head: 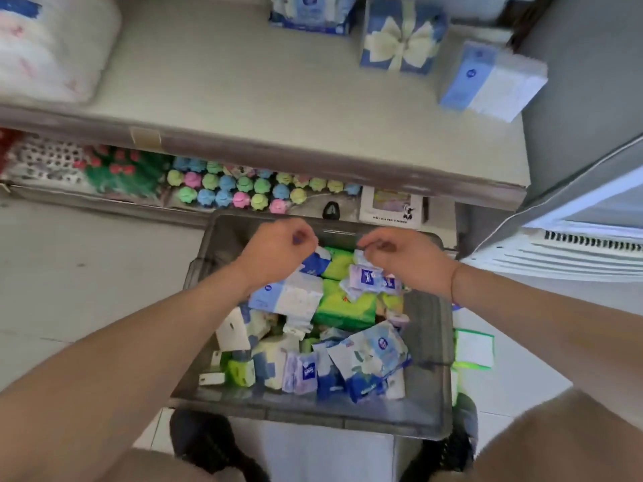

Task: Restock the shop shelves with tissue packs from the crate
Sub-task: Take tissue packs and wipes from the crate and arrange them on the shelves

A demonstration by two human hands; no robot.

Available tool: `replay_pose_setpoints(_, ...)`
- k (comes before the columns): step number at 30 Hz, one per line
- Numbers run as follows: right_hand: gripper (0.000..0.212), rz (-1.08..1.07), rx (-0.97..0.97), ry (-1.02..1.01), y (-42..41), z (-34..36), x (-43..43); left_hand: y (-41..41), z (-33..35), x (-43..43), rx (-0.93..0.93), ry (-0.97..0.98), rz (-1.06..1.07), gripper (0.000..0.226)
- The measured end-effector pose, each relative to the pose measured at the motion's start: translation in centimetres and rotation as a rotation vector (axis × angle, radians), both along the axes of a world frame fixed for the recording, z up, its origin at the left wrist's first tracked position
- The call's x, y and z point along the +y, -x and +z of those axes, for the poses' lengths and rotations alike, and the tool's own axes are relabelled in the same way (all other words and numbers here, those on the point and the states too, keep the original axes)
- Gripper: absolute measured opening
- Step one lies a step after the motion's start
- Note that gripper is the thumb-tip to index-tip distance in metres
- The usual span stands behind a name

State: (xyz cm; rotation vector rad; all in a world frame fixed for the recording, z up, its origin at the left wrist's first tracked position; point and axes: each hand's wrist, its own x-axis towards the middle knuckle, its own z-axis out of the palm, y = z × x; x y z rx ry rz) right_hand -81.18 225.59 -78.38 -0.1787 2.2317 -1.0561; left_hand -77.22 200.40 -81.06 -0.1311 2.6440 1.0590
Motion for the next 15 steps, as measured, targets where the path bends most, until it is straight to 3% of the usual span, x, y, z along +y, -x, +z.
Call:
replay_pose_setpoints(5, 0.018, -0.036, 0.061, 0.039, 0.5, -5.6, -0.1, 0.8, -2.7, -0.6, 0.099, 0.21, -0.119, 0.02)
replay_pose_setpoints(8, 0.018, -0.155, 0.036, 0.066, -1.8, -6.7, 0.8, -1.8, -2.9, 0.1, 0.059, 0.155, -0.004, 0.018)
replay_pose_setpoints(11, 0.017, -0.129, -0.03, 0.023, -5.6, -6.0, 2.6, -6.5, -3.9, 1.5, -0.066, 0.155, -0.063, 0.013)
replay_pose_setpoints(15, 0.016, -0.137, 0.073, 0.034, -2.6, -3.0, 3.6, -5.4, -2.3, 1.5, 0.051, 0.172, -0.044, 0.014)
